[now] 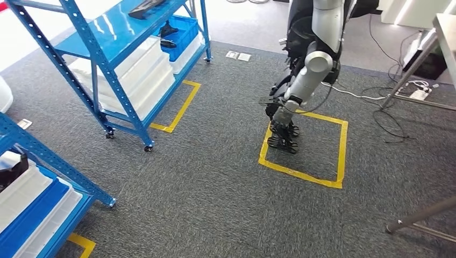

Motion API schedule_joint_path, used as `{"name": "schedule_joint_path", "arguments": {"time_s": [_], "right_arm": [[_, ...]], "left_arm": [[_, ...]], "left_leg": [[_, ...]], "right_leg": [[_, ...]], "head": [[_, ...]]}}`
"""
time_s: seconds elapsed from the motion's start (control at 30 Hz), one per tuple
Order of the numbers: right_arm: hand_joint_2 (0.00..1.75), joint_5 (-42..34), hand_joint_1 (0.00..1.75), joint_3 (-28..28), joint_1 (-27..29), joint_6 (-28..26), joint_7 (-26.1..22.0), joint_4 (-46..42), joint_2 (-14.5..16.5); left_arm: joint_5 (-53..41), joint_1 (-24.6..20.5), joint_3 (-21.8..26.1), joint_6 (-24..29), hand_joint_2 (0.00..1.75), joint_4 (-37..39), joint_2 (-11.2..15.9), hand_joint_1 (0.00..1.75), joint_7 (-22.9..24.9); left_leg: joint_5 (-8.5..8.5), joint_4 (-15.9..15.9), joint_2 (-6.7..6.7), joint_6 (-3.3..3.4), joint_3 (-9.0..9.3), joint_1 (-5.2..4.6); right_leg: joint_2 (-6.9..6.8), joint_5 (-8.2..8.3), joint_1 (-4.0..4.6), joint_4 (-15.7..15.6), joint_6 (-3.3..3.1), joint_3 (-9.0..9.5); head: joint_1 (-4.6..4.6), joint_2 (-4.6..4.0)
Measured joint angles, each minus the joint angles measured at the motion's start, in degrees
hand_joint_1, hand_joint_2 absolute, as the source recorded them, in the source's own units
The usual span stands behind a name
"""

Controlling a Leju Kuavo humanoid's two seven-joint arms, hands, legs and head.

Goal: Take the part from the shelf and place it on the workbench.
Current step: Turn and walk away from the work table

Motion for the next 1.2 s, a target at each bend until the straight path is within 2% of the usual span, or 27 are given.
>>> {"name": "schedule_joint_path", "arguments": {"time_s": [0.03,0.07,0.1,0.13,0.17,0.2,0.23,0.27,0.33,0.4,0.47,0.53,0.6,0.63,0.67,0.7,0.77,0.8,0.83,0.9,0.93,0.97,1.03,1.1,1.13,1.17,1.2], "right_arm": [[0.00,-0.02,0.00,0.00,0.11,-0.01,-0.02,0.01,-0.04],[0.00,-0.06,0.00,0.00,0.23,-0.02,-0.09,0.01,-0.07],[0.00,-0.07,0.00,0.00,0.31,-0.07,-0.19,0.02,-0.09],[0.00,-0.08,0.00,0.01,0.36,-0.13,-0.28,0.02,-0.13],[0.00,-0.09,0.00,0.01,0.39,-0.20,-0.38,0.02,-0.17],[0.00,-0.11,0.00,0.01,0.41,-0.31,-0.46,0.02,-0.24],[0.00,-0.19,0.00,0.01,0.48,-0.46,-0.50,0.02,-0.31],[0.00,-0.29,0.00,0.01,0.53,-0.66,-0.55,0.02,-0.37],[0.00,-0.49,0.00,0.00,0.44,-1.14,-0.61,0.02,-0.44],[0.00,-0.53,0.00,0.00,0.20,-1.39,-0.64,0.02,-0.53],[0.00,-0.54,0.00,0.00,0.16,-1.46,-0.67,0.02,-0.67],[0.00,-0.51,0.00,0.01,0.31,-1.40,-0.67,0.02,-0.79],[0.00,-0.29,0.00,0.04,0.44,-1.13,-0.58,0.02,-0.84],[0.00,-0.13,0.00,0.08,0.47,-0.97,-0.61,0.02,-0.85],[0.00,0.03,0.00,0.17,0.46,-0.85,-0.72,0.02,-0.85],[0.00,0.19,0.00,0.30,0.43,-0.79,-0.87,0.02,-0.84],[0.00,0.43,0.00,0.62,0.37,-0.72,-1.12,0.02,-0.72],[0.00,0.51,0.00,0.82,0.33,-0.69,-1.17,0.02,-0.66],[0.00,0.54,0.00,1.02,0.25,-0.66,-1.20,0.02,-0.60],[0.00,0.50,0.00,1.32,-0.04,-0.58,-1.26,-0.01,-0.46],[0.00,0.46,0.00,1.39,-0.18,-0.55,-1.38,-0.02,-0.41],[0.00,0.38,0.00,1.41,-0.23,-0.53,-1.53,-0.04,-0.36],[0.00,0.15,0.00,1.45,-0.07,-0.54,-1.86,-0.04,-0.36],[0.00,-0.05,0.00,1.48,0.16,-0.56,-2.02,-0.03,-0.36],[0.00,-0.10,0.00,1.50,0.28,-0.57,-2.12,-0.03,-0.36],[0.00,-0.14,0.00,1.51,0.33,-0.60,-2.26,-0.03,-0.36],[0.00,-0.17,0.00,1.53,0.38,-0.67,-2.44,-0.03,-0.37]], "left_arm": [[0.10,-0.12,0.09,0.07,0.00,0.00,-0.10,0.00,-0.10],[0.13,-0.21,0.15,0.08,0.00,0.00,-0.21,0.00,-0.14],[0.13,-0.22,0.19,0.07,0.00,0.00,-0.37,0.00,-0.13],[0.13,-0.15,0.23,0.05,0.00,0.00,-0.49,0.00,-0.07],[0.14,-0.03,0.28,0.03,0.00,0.00,-0.58,0.00,0.00],[0.15,0.08,0.33,0.02,0.00,0.00,-0.65,0.00,0.07],[0.16,0.16,0.37,0.02,0.00,0.00,-0.69,0.00,0.16],[0.18,0.21,0.39,0.09,0.00,0.00,-0.72,0.00,0.27],[0.17,0.42,0.41,0.57,0.00,0.00,-0.74,0.00,0.63],[0.23,0.77,0.41,1.25,0.00,0.01,-0.74,0.00,0.90],[0.47,0.85,0.43,1.72,0.00,0.01,-0.72,0.00,0.86],[0.93,0.51,0.50,2.15,0.00,0.00,-0.72,0.00,0.32],[1.77,0.20,0.84,2.68,0.00,0.00,-0.72,0.00,-0.78],[2.21,0.15,1.11,2.90,0.00,0.00,-0.72,0.00,-1.36],[2.57,0.12,1.39,3.04,0.00,0.00,-0.72,0.00,-1.79],[2.81,0.09,1.63,3.13,0.00,0.00,-0.72,0.00,-2.06],[2.97,-0.19,1.89,3.27,0.00,0.00,-0.70,0.00,-2.26],[3.01,-0.40,2.04,3.37,0.00,0.00,-0.68,0.00,-2.29],[3.02,-0.57,2.21,3.45,0.00,0.00,-0.67,0.00,-2.31],[3.10,-0.57,2.65,3.54,0.00,0.00,-0.63,0.00,-2.23],[3.15,-0.41,2.82,3.55,0.00,0.01,-0.63,0.00,-2.12],[3.21,-0.29,2.94,3.57,0.00,0.01,-0.63,0.00,-1.98],[3.29,-0.25,3.10,3.68,0.00,0.02,-0.71,0.00,-1.79],[3.33,-0.24,3.20,3.86,0.00,0.02,-0.89,0.00,-1.75],[3.33,-0.09,3.22,3.96,0.00,0.02,-0.99,0.00,-1.71],[3.36,0.11,3.23,4.05,0.00,0.02,-1.03,0.00,-1.65],[3.41,0.31,3.25,4.15,0.00,0.02,-1.04,0.00,-1.58]], "left_leg": [[0.03,-0.08,-0.82,0.10,0.07,0.08],[0.03,-0.06,-1.66,0.15,0.10,0.17],[-0.01,-0.05,-2.59,0.14,0.14,0.26],[-0.07,-0.02,-3.53,0.07,0.23,0.40],[-0.16,0.05,-4.47,-0.08,0.36,0.60],[-0.32,0.20,-5.39,-0.32,0.49,0.84],[-0.55,0.46,-6.24,-0.68,0.52,1.04],[-0.83,0.85,-7.05,-1.09,0.42,1.12],[-1.15,1.27,-8.24,-1.77,0.02,1.11],[-1.14,1.29,-9.01,-2.15,-0.25,1.26],[-2.33,3.46,-6.86,-2.57,-1.31,1.30],[-5.66,10.24,-3.22,-3.02,-4.62,1.22],[-8.43,17.68,-1.89,-3.17,-8.45,1.27],[-8.44,19.00,-1.72,-3.05,-9.23,1.25],[-7.39,17.92,-1.58,-2.81,-8.76,1.18],[-5.50,14.58,-1.08,-2.40,-7.12,0.98],[-2.08,5.98,1.53,-1.28,-2.77,0.12],[-1.28,3.15,2.58,-0.86,-1.41,-0.32],[-1.14,1.83,3.11,-0.62,-0.86,-0.67],[-1.06,1.25,2.03,-0.41,-0.67,-0.77],[-0.75,0.70,1.39,-0.36,-0.30,-0.58],[-0.41,0.14,0.75,-0.23,0.10,-0.30],[0.06,-0.57,-0.62,-0.10,0.62,0.20],[0.06,-0.56,-2.25,0.06,0.63,0.36],[0.01,-0.53,-3.18,0.02,0.68,0.45],[-0.06,-0.47,-4.11,-0.08,0.74,0.59],[-0.17,-0.34,-5.05,-0.28,0.82,0.79]], "right_leg": [[1.52,-1.67,-0.02,3.69,0.17,-1.93],[2.16,-3.13,-0.05,7.56,0.33,-4.12],[2.36,-3.75,-0.11,10.36,0.51,-5.93],[2.42,-3.19,-0.17,11.24,0.71,-6.87],[2.58,-1.47,-0.31,9.79,0.94,-6.68],[3.09,1.01,-0.56,6.38,1.24,-5.44],[4.49,3.15,-0.93,2.35,1.62,-3.80],[5.71,4.65,-1.22,-0.98,1.66,-2.43],[7.02,5.39,-1.36,-3.92,1.06,-1.23],[5.66,5.44,-1.10,-4.02,-0.07,-1.21],[4.23,5.49,-1.01,-4.11,-0.86,-1.11],[2.64,5.37,-0.76,-4.17,-1.37,-1.04],[0.94,5.16,-0.45,-4.16,-1.63,-0.99],[0.11,5.04,-0.32,-4.16,-1.71,-0.91],[-0.64,4.90,-0.21,-4.16,-1.75,-0.76],[-1.38,4.74,-0.10,-4.17,-1.76,-0.51],[-2.74,4.33,0.08,-4.22,-1.66,0.12],[-3.34,4.14,0.12,-4.28,-1.51,0.37],[-3.90,3.97,0.10,-4.34,-1.32,0.56],[-4.74,3.79,0.03,-4.64,-0.82,1.01],[-4.03,3.61,-0.03,-4.52,-0.54,1.23],[-2.59,2.99,-0.04,-3.70,-0.29,1.04],[1.03,0.14,-0.15,1.48,0.11,-1.36],[2.25,-2.79,-0.22,8.71,0.39,-5.37],[2.35,-2.90,-0.29,10.58,0.53,-6.66],[2.41,-1.79,-0.37,10.20,0.69,-6.89],[2.70,0.27,-0.53,7.67,0.89,-6.04]], "head": [[0.08,0.00],[0.15,0.01],[0.19,0.01],[0.20,0.01],[0.20,0.01],[0.20,0.01],[0.22,0.01],[0.24,0.01],[0.27,0.01],[0.27,0.01],[0.16,0.01],[0.02,0.01],[-0.01,0.01],[-0.01,0.01],[-0.02,0.01],[-0.02,0.01],[0.00,0.01],[0.01,0.01],[0.02,0.01],[0.02,0.01],[0.04,0.00],[0.04,0.00],[0.15,0.00],[0.24,0.01],[0.25,0.01],[0.25,0.01],[0.25,0.01]]}}
